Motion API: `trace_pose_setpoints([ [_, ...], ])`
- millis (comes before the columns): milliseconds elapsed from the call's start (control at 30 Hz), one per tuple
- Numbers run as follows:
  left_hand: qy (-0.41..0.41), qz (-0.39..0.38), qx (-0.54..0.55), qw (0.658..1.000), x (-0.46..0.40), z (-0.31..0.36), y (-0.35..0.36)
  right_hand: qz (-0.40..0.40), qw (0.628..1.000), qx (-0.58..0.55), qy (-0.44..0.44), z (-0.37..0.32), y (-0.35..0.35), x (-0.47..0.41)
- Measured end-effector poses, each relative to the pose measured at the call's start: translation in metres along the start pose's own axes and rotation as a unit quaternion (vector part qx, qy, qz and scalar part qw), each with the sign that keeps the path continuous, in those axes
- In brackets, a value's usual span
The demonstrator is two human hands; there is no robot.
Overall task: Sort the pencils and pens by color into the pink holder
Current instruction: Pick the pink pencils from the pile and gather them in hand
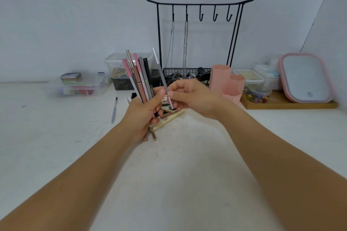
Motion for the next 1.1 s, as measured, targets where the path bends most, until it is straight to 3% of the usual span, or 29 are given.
trace_pose_setpoints([
  [133,0.016,-0.005,0.007,1.0,-0.001,0.0,-0.001,0.046,0.999,0.004,-0.014,0.003,0.018,-0.002],
  [300,0.013,0.043,-0.008,0.999,-0.004,-0.003,-0.004,0.131,0.989,-0.05,-0.038,0.009,0.039,-0.003],
  [433,0.018,0.076,-0.01,0.997,-0.005,-0.002,-0.006,0.112,0.99,-0.069,-0.041,0.011,0.04,-0.002],
  [467,0.018,0.082,-0.009,0.996,-0.005,-0.001,-0.006,0.112,0.992,-0.046,-0.042,0.012,0.036,-0.002],
  [533,0.008,0.099,-0.007,0.995,-0.005,0.0,-0.006,0.153,0.98,0.117,-0.056,0.019,0.022,-0.006],
  [600,-0.003,0.113,0.0,0.994,-0.005,0.001,-0.007,0.179,0.93,0.318,-0.047,0.029,0.007,-0.009],
  [667,-0.008,0.106,-0.004,0.994,-0.005,0.001,-0.008,0.168,0.896,0.411,-0.008,0.04,-0.005,-0.008],
  [767,-0.017,0.089,-0.005,0.996,-0.003,0.001,-0.004,0.145,0.868,0.474,0.035,0.054,-0.013,-0.007],
  [967,-0.015,0.04,-0.015,0.999,-0.001,0.0,-0.001,0.16,0.832,0.532,0.021,0.053,-0.014,-0.006],
  [1100,-0.013,0.022,-0.02,0.999,-0.001,-0.001,-0.002,0.154,0.839,0.521,0.019,0.054,-0.016,-0.007],
])
Point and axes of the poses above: each hand's wrist, its own x-axis away from the middle knuckle, its own y-axis out of the palm, z = x × y, the point moved 2 cm from there along -x, towards the middle knuckle, and after that the axes turned 3 degrees about x, right-handed, at the moved point
